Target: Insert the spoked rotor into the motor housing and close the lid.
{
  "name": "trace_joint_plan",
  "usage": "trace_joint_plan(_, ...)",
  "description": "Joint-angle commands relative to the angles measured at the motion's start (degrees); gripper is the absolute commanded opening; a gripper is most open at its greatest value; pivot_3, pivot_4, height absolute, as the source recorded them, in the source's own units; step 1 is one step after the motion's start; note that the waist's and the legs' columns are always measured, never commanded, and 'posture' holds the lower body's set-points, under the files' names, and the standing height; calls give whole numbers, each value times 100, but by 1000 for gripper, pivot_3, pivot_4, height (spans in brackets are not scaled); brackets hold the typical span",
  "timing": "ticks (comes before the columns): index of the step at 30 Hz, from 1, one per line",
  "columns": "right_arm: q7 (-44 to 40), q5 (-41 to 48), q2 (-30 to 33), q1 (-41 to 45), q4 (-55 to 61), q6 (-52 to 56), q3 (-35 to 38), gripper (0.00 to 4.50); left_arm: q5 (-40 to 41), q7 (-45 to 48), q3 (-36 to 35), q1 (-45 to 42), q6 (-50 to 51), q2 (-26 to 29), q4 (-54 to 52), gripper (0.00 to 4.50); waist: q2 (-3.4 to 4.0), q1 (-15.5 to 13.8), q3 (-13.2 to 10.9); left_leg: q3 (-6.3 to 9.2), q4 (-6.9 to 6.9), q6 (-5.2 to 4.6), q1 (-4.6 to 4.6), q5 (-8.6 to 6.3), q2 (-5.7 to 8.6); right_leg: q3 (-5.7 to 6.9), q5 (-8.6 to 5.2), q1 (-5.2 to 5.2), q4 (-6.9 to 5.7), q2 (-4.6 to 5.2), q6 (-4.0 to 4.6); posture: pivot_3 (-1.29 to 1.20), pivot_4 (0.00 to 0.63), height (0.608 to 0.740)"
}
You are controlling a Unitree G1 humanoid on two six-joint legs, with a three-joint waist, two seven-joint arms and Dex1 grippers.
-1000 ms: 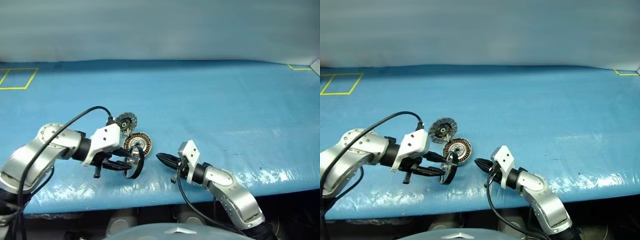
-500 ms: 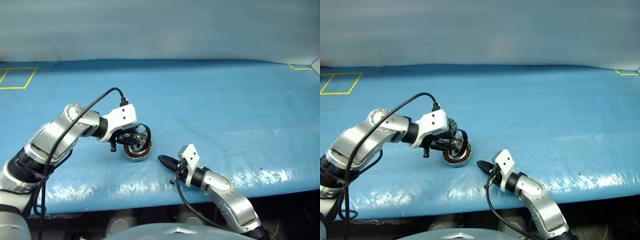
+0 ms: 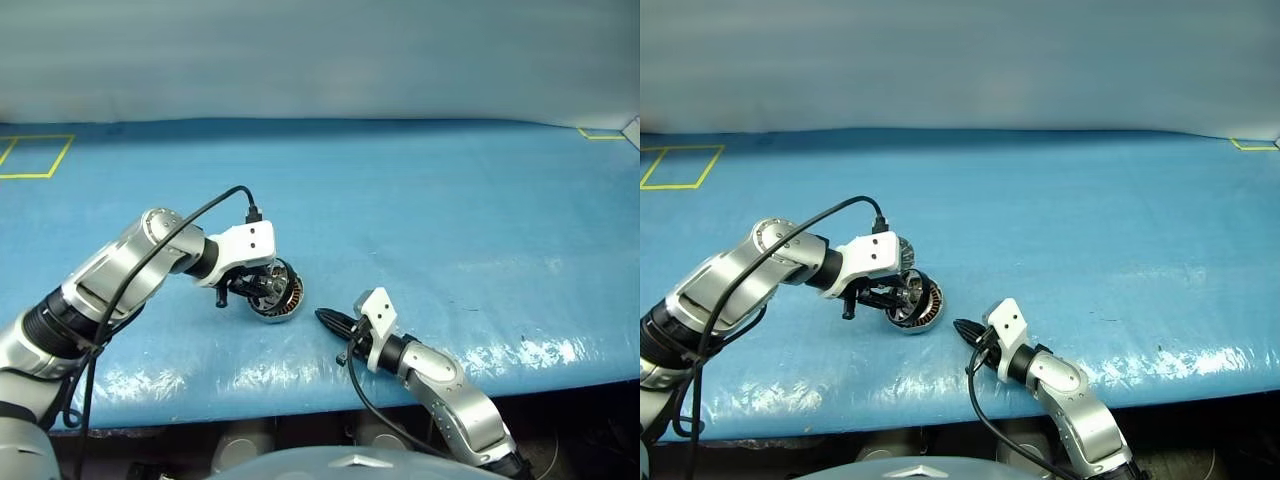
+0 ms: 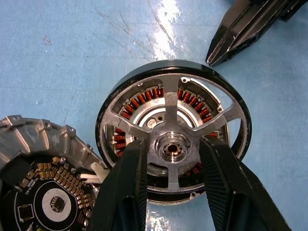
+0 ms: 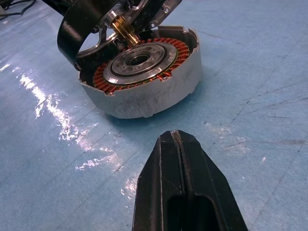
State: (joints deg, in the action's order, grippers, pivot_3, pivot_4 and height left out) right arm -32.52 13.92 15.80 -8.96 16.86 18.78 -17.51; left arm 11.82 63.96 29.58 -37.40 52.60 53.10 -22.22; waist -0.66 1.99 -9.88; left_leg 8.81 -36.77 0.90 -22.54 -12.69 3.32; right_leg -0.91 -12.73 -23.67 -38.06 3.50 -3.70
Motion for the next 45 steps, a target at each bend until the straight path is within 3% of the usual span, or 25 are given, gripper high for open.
trace_joint_plan(1, -4, 11, -19, 54, 93, -145, 58, 0, -207, 97, 17, -116, -116, 131, 51, 1293, 0, 5, 0, 0, 0, 0, 0, 0, 0, 0, 0, 0, 0, 0, 0, 0, 150, 740)
trace_joint_plan(15, 42, -6, -77, 87, 66, -126, 48, 0, -633, 472, 335, -235, -332, 45, 186, 1293, 0, 11, 0, -2, 2, 0, 1, 0, 0, 0, 1, 1, 0, -1, -1, 0, 150, 740)
trace_joint_plan(22, 81, -10, -71, 59, 78, -125, 77, 0, -629, 524, 202, -377, -324, -131, 196, 1293, 0, 4, 0, -1, 1, 0, 0, 0, 1, 0, 1, 2, 1, 0, -1, 0, 150, 740)
trace_joint_plan(45, 95, -4, -104, 151, -1, -79, 3, 0, -510, 588, 0, -392, -147, 109, -215, 1293, 0, 8, 0, 0, 0, -1, 0, 0, 0, 0, 1, 1, 1, -1, -2, 0, 150, 740)
